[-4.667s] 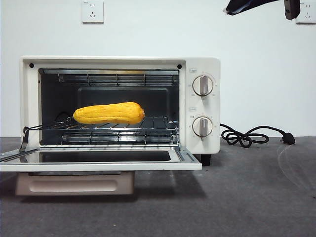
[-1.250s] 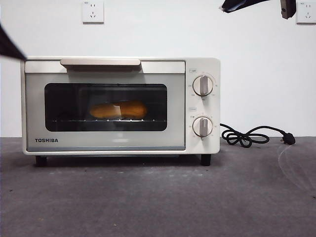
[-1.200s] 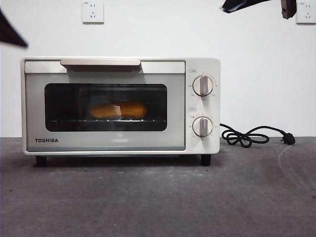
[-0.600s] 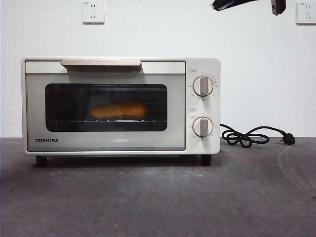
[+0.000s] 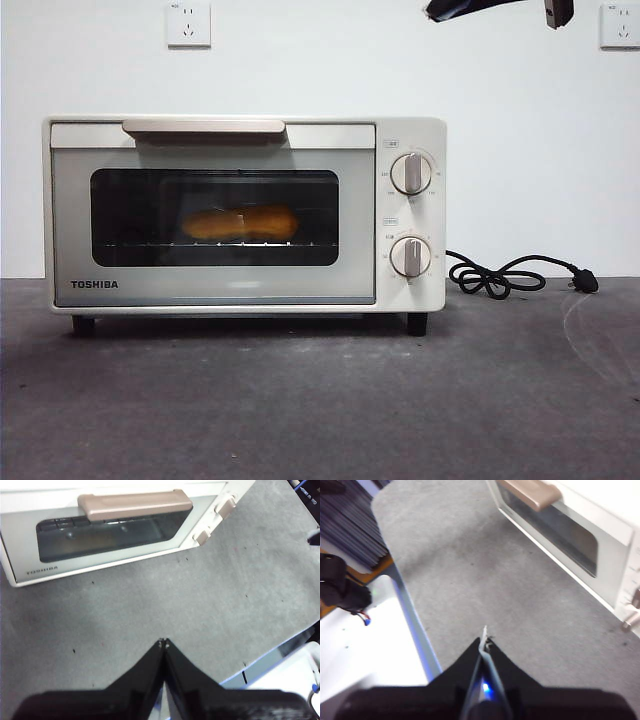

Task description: Take the corn from the table,put the corn in the oven

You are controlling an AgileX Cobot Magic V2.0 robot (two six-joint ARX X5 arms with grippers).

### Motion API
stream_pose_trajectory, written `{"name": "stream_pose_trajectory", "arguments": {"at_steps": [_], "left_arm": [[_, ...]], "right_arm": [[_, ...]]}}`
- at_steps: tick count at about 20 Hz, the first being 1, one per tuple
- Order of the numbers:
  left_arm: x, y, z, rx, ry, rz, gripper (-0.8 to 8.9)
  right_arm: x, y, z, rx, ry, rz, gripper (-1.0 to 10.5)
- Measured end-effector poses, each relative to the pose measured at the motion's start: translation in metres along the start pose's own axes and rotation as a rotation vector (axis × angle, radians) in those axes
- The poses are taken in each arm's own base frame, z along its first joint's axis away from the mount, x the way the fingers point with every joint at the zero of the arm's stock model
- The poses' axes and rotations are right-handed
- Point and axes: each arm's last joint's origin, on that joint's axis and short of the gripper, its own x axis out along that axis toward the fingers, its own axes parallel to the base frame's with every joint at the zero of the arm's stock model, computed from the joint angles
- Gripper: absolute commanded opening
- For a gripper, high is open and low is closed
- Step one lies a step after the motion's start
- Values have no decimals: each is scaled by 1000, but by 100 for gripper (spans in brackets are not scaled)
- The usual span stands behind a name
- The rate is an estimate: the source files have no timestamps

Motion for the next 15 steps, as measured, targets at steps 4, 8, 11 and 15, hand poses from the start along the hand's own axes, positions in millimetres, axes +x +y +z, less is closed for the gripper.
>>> {"name": "stream_pose_trajectory", "arguments": {"at_steps": [4, 8, 11, 15], "left_arm": [[20, 6, 11, -18, 44, 7, -4], [38, 13, 23, -20, 47, 36, -4], [30, 11, 26, 4, -40, 62, -4], [10, 7, 24, 27, -143, 67, -4]], "right_arm": [[0, -3, -1, 0, 29, -92, 1], [-1, -7, -1, -7, 63, -233, 1], [-2, -10, 2, -25, 59, -334, 1], [-3, -14, 5, -43, 46, -421, 1]]}}
